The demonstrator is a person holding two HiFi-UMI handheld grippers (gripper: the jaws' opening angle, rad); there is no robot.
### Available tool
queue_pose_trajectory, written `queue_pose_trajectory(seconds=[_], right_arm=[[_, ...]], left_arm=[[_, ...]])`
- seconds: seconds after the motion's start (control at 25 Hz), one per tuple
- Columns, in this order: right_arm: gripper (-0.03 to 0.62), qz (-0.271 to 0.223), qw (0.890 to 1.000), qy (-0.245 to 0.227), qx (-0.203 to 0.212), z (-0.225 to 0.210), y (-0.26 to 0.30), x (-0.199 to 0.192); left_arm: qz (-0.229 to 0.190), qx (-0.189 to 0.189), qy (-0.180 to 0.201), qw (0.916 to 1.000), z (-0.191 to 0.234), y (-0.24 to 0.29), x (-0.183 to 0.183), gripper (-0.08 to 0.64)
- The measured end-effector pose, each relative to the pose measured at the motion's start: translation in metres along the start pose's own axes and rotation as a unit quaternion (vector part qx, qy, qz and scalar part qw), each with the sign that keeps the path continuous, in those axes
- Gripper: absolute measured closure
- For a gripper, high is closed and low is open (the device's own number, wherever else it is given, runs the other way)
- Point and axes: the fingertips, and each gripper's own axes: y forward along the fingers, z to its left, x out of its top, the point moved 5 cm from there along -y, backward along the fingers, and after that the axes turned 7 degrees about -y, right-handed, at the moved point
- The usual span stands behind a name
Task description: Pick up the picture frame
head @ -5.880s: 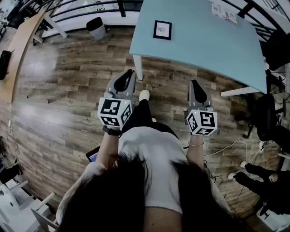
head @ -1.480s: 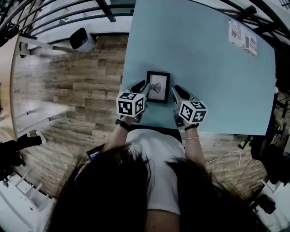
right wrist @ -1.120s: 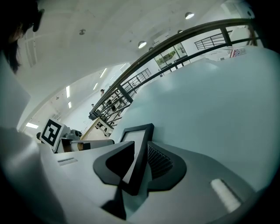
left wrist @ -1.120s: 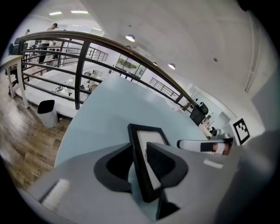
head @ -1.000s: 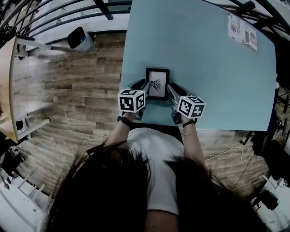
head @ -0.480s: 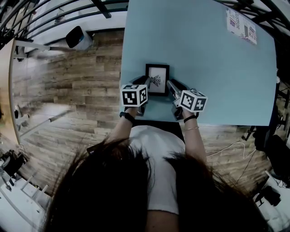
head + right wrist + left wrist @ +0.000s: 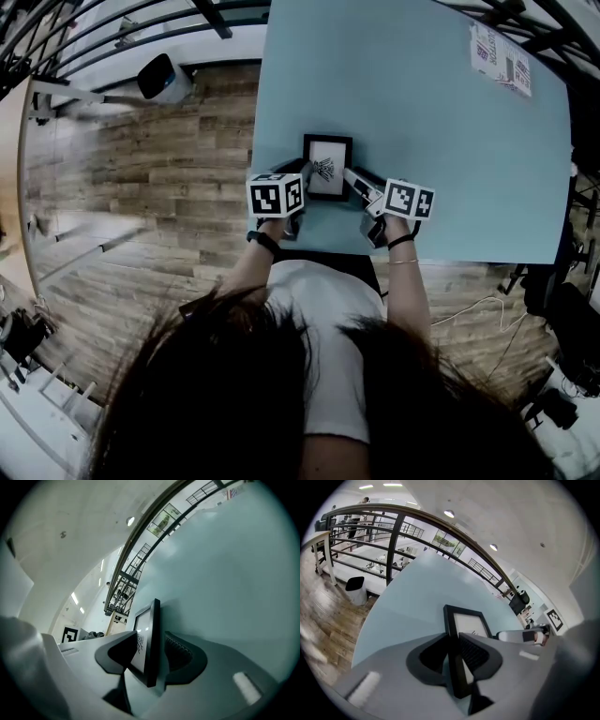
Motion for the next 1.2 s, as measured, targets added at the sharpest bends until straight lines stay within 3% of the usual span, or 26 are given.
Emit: queue_pose_trajectory(seconds=[0.24, 0.52, 0.92, 1.2], right_arm=[[0.437, 0.038, 0.996, 0.053, 0.063, 0.001, 0.009, 0.004], [0.437, 0.076, 0.989, 0.073, 0.100, 0.002, 0.015, 0.008], [0.439, 0.082, 0.979, 0.091, 0.165, 0.013, 0.044, 0.013], [0.462, 0.077, 0.977, 0.099, 0.170, 0.020, 0.051, 0.011]], left_arm=[[0.008, -0.005, -0.012, 0.9999, 0.002, 0.000, -0.002, 0.440], [0.017, -0.014, -0.028, 0.9994, 0.005, 0.001, -0.002, 0.440], [0.027, -0.035, -0.050, 0.9978, 0.007, 0.001, 0.000, 0.440], [0.027, -0.036, -0.052, 0.9976, 0.008, 0.001, -0.001, 0.440]])
